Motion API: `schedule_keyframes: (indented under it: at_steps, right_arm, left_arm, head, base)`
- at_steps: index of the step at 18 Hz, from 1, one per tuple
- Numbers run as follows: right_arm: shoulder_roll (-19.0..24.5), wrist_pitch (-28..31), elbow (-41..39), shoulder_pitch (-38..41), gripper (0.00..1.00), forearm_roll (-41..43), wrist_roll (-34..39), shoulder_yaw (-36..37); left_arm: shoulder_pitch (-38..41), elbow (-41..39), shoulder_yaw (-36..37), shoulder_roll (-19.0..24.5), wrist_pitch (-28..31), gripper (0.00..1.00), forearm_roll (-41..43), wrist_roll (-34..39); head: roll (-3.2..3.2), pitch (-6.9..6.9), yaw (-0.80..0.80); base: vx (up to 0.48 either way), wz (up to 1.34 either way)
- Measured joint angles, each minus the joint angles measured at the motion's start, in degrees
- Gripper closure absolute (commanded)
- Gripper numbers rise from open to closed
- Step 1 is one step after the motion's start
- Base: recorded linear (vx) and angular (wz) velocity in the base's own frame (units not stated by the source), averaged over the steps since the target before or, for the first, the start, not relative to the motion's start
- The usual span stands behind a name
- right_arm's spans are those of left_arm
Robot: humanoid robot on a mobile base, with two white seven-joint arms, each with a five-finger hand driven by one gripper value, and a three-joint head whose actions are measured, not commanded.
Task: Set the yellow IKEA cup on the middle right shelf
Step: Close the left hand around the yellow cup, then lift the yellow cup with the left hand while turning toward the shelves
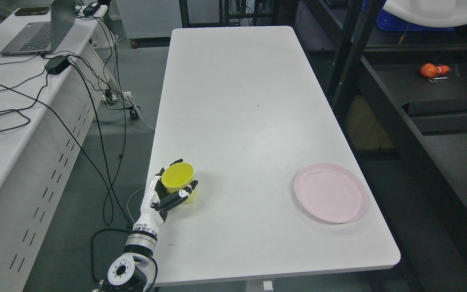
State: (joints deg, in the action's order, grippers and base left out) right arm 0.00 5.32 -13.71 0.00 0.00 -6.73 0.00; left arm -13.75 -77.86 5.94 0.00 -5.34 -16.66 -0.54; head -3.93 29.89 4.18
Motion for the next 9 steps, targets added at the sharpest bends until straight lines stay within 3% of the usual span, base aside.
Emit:
schedule_keyframes:
  at_steps: [2,9]
  right_arm:
    - [0.0,0.0,0.0,0.0,0.01,0.0,0.0,0.0]
    - [0.0,0.0,0.0,0.0,0.01,0.0,0.0,0.0]
  left_arm:
    - [0.4,-0.1,-0.6,0.0,-1.6,0.99,-0.5,0.1]
    - [3.9,-8.6,-3.4,0.0,-3.9,1.00,-2.7,0.1]
  head:
    - [0.00,0.00,0.00]
    - [0.00,0.00,0.00]
  base:
    - [0.000,0.00]
    - [0.000,0.00]
